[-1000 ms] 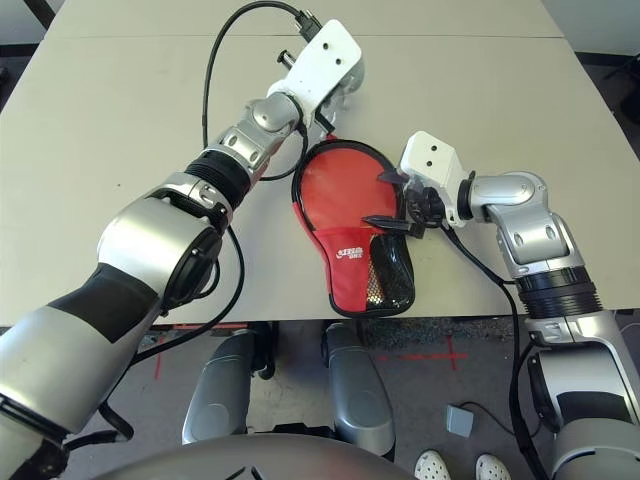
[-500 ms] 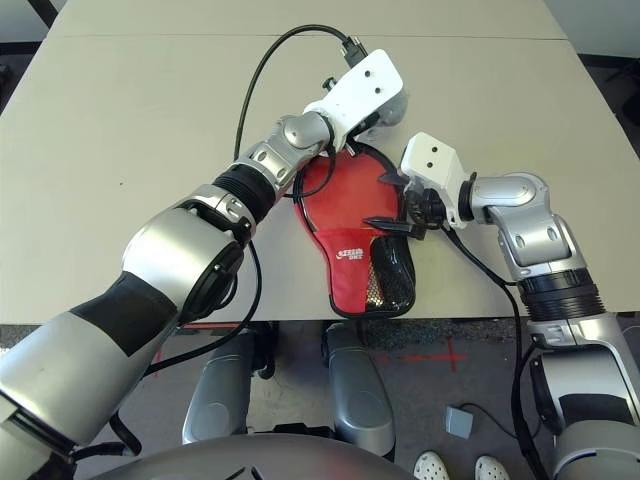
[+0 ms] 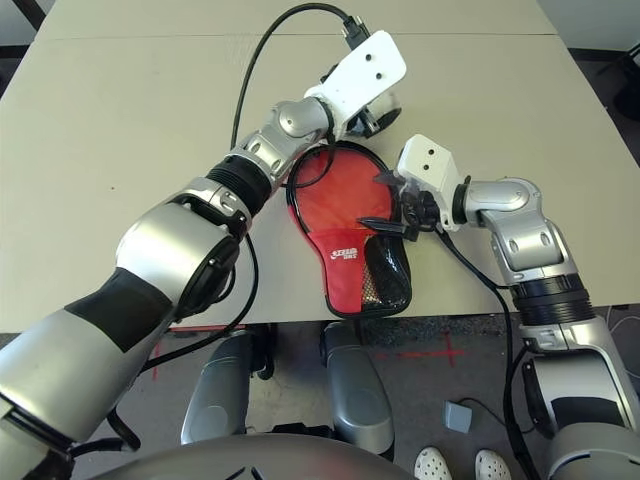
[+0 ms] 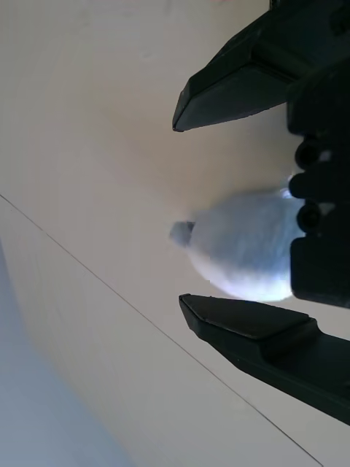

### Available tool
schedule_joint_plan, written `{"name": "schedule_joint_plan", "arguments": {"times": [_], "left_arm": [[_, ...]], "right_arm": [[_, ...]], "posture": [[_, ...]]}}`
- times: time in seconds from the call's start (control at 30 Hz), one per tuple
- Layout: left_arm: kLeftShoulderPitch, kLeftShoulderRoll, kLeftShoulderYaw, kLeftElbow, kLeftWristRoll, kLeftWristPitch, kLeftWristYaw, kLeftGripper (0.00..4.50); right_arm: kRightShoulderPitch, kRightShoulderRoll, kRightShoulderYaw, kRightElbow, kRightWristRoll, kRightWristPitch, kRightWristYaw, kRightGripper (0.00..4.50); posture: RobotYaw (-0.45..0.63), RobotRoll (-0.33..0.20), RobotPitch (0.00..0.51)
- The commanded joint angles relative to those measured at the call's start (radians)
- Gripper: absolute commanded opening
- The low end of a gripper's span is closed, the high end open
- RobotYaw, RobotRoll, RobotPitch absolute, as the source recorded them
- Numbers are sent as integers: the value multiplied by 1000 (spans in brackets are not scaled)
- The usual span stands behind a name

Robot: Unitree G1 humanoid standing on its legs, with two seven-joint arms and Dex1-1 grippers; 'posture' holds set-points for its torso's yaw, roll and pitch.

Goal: Store the ping-pong paddle in its case and zip it.

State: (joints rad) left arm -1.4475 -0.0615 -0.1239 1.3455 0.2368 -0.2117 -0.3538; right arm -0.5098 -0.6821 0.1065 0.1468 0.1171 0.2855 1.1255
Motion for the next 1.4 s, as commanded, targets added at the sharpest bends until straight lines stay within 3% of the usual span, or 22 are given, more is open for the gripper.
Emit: {"name": "schedule_joint_plan", "arguments": {"times": [0.03, 0.37, 0.5, 0.6, 0.77, 0.87, 1.03, 1.4], "left_arm": [[-18, 21, 6, -11, 3, -20, -36, 4460], [13, 190, 39, -50, -37, -33, -237, 4460], [93, 254, 56, -148, -106, -33, -482, 4460], [193, 286, 43, -303, -159, 11, -653, 4460], [448, 360, 1, -749, -232, 239, -796, 4460], [597, 395, -35, -981, -244, 382, -797, 4460], [713, 401, -86, -1147, -235, 513, -738, 4460], [771, 326, -175, -1130, -206, 575, -567, 4460]], "right_arm": [[83, 19, 145, 97, -75, 39, 30, 4500], [61, 30, 142, 132, -82, 20, 31, 4500], [48, 42, 139, 151, -84, 15, 29, 4500], [44, 46, 134, 159, -85, 15, 27, 4500], [39, 49, 120, 172, -79, 20, 19, 4500], [35, 52, 116, 184, -77, 20, 16, 4500], [23, 58, 115, 204, -77, 16, 15, 4500], [8, 69, 96, 217, -66, 29, 6, 4500]], "posture": [[-223, 0, 308], [-184, 0, 301], [-176, 0, 298], [-172, 0, 295], [-164, 0, 290], [-151, 0, 286], [-142, 0, 283], [-150, 0, 279]]}}
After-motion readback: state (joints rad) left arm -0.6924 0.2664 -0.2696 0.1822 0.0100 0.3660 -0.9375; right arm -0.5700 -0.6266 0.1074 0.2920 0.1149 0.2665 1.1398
